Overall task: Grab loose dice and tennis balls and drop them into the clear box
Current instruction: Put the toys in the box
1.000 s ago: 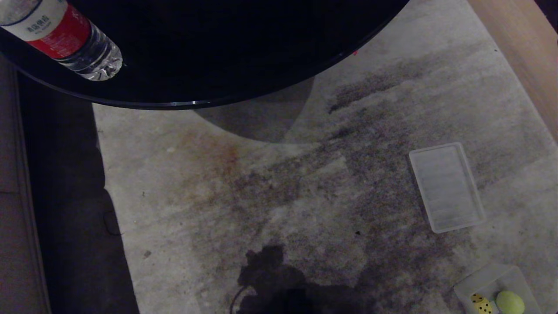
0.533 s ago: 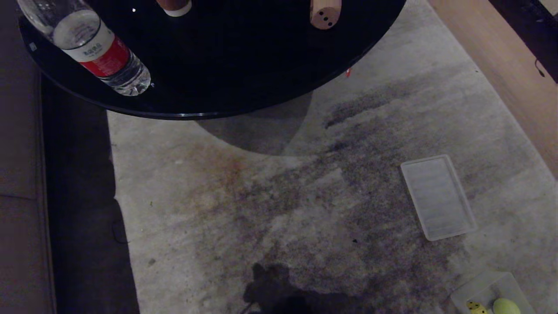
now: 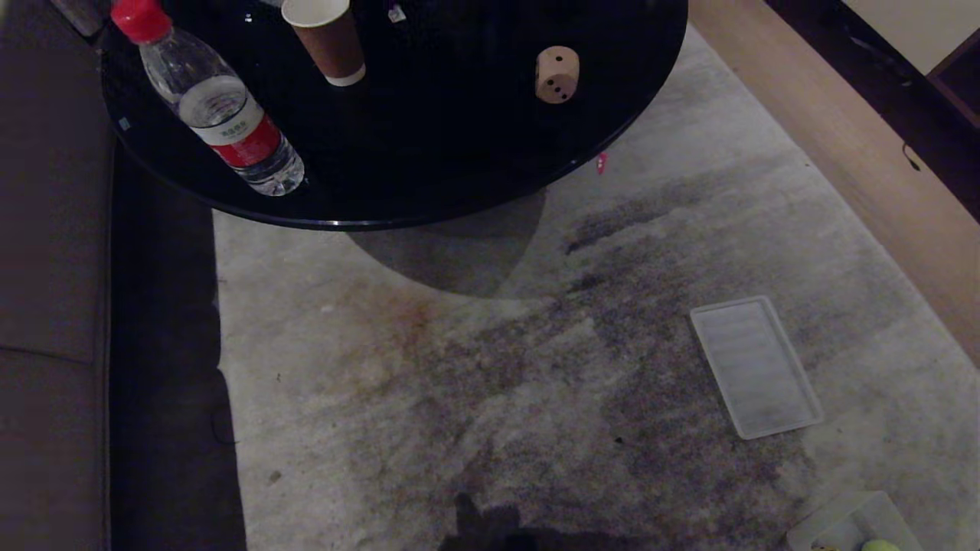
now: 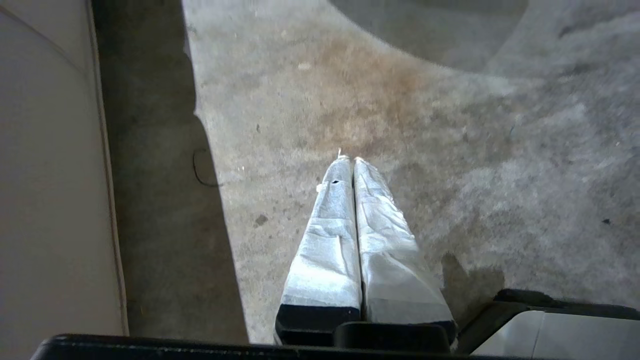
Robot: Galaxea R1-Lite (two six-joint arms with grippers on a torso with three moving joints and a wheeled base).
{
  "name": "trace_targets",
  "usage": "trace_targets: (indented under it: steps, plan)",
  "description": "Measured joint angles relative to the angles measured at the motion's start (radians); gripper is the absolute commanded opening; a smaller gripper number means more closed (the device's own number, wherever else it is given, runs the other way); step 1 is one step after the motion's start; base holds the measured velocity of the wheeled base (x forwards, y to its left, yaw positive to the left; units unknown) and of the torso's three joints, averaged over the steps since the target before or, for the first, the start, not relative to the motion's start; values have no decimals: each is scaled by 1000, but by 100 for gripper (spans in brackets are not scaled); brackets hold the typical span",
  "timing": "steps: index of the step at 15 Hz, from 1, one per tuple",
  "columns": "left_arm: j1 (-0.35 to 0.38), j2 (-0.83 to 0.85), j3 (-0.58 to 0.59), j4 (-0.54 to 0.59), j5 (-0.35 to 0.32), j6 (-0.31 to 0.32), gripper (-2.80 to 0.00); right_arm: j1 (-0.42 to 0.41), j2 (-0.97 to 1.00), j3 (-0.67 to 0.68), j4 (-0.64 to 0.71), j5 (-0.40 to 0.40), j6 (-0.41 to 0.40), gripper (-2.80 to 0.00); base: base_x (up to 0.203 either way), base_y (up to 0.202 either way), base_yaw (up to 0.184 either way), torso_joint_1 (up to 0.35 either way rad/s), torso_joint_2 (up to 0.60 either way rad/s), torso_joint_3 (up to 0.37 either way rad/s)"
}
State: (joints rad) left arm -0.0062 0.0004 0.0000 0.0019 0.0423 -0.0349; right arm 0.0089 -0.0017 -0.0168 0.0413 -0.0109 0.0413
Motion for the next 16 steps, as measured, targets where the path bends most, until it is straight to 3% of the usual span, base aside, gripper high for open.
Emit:
trace_targets:
  steps: [11, 16]
  plan:
    - [1, 0, 0, 0, -2, 8, -280, 0, 0, 0, 0, 3, -6, -280, 0, 0, 0, 0, -2, 61]
    - [1, 0, 0, 0, -2, 8, -280, 0, 0, 0, 0, 3, -4, -280, 3, 9, -135, 4, 2, 3]
